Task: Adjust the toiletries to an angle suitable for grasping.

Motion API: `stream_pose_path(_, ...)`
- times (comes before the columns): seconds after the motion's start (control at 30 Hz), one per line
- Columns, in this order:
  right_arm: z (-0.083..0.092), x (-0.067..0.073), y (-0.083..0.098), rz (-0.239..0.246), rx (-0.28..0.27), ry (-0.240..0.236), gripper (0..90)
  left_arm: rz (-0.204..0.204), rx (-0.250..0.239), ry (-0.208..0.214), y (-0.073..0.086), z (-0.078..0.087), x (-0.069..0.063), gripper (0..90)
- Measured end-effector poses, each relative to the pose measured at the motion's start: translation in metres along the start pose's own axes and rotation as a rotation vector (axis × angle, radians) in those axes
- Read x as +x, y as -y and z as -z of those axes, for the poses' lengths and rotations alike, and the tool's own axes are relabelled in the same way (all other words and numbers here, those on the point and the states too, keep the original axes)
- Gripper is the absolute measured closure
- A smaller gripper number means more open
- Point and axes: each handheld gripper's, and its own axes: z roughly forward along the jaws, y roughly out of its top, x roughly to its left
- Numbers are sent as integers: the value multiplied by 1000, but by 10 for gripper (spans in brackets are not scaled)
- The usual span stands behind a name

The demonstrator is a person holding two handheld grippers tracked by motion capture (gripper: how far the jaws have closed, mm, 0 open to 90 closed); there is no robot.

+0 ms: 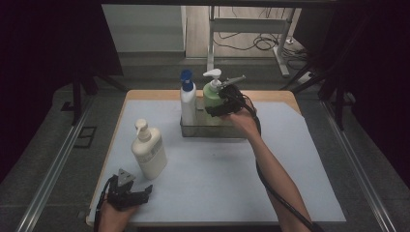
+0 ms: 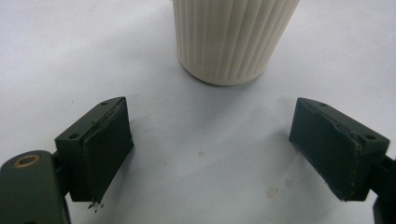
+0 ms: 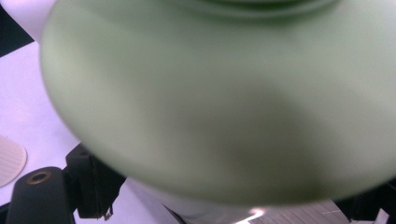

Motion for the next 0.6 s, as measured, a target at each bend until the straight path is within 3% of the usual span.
stream_pose_path(0.6, -17, -3, 11, -9, 87, -12, 126, 0, 0, 0, 0, 0, 0, 125)
